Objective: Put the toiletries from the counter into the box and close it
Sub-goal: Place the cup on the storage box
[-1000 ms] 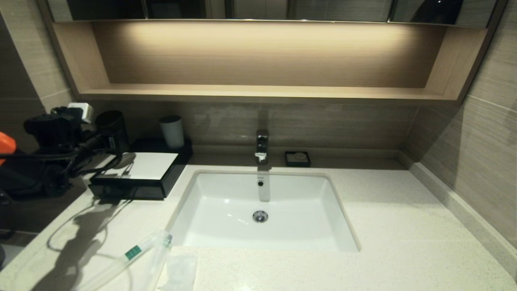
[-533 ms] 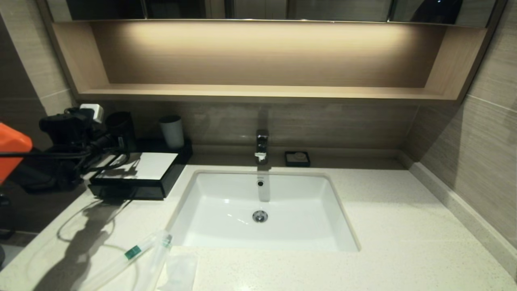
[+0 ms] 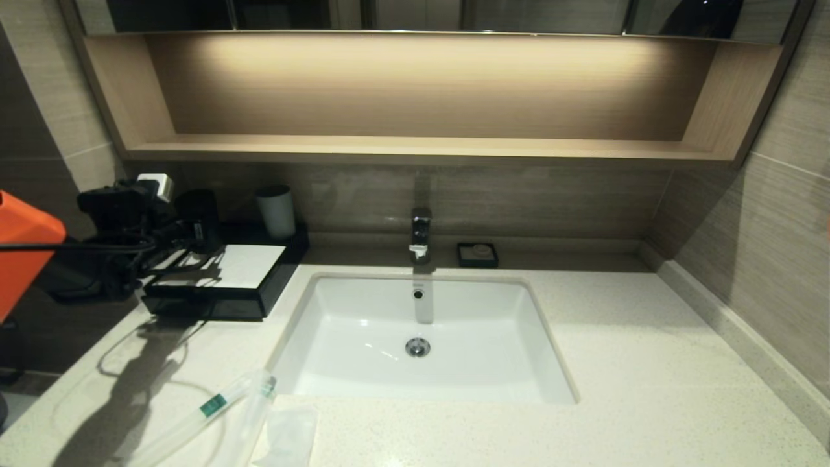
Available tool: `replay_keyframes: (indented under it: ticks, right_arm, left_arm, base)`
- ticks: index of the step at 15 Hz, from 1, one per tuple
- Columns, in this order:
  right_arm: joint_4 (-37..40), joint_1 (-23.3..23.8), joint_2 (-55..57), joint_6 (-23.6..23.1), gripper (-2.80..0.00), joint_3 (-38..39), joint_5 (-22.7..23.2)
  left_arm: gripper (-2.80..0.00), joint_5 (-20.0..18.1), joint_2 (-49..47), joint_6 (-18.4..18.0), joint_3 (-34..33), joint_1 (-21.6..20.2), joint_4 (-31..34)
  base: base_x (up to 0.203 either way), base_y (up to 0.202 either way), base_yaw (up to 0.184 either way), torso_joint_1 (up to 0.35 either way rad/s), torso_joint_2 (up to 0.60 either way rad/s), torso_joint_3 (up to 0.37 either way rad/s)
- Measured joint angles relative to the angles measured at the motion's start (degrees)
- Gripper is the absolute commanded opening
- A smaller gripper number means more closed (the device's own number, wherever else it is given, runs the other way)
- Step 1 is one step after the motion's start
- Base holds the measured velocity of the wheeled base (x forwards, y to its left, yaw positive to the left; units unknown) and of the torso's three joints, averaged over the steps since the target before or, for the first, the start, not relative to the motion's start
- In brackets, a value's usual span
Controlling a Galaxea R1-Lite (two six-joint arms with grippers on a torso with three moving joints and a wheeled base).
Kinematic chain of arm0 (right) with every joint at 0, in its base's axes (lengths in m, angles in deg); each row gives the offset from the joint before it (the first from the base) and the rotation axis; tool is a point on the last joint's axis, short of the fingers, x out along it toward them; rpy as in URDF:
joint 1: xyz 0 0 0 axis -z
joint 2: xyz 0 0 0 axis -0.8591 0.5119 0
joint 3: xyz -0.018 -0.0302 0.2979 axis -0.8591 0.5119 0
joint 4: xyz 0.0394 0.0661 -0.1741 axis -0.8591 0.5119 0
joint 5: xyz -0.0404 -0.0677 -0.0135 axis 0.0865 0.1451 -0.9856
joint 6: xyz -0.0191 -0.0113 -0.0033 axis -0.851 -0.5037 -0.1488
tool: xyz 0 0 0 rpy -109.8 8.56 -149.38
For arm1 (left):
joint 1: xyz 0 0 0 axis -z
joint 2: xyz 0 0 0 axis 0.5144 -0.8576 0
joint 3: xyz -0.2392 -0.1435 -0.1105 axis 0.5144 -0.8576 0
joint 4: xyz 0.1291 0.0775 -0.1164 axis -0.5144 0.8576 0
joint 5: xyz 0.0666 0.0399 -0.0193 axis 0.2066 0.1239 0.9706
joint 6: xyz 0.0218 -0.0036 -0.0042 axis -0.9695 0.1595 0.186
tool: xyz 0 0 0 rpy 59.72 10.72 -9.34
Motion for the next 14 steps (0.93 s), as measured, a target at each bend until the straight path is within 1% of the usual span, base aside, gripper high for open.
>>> replay_keyframes:
  ticks: [6,9,14]
  right_arm:
    - [0.0,0.0,0.0,0.0,-2.8,0.0,0.0]
    - [0.0,0.0,0.0,0.0,-2.8,0.0,0.0]
    - [0.0,0.0,0.0,0.0,-2.8,0.0,0.0]
  left_arm:
    - [-2.8,-0.2,-2.1,1.3,2.5,-0.7,0.1]
    - [-2.8,-0.3,-2.6,1.2,3.6,-0.6,0.1]
    - [-2.8,0.1,-2.4,1.4,3.3,-0.2,0.2]
  base:
    - [0.0,0.0,0.0,0.0,0.0,0.0]
    - [0.0,0.0,0.0,0.0,0.0,0.0]
    - [0.0,0.0,0.0,0.0,0.0,0.0]
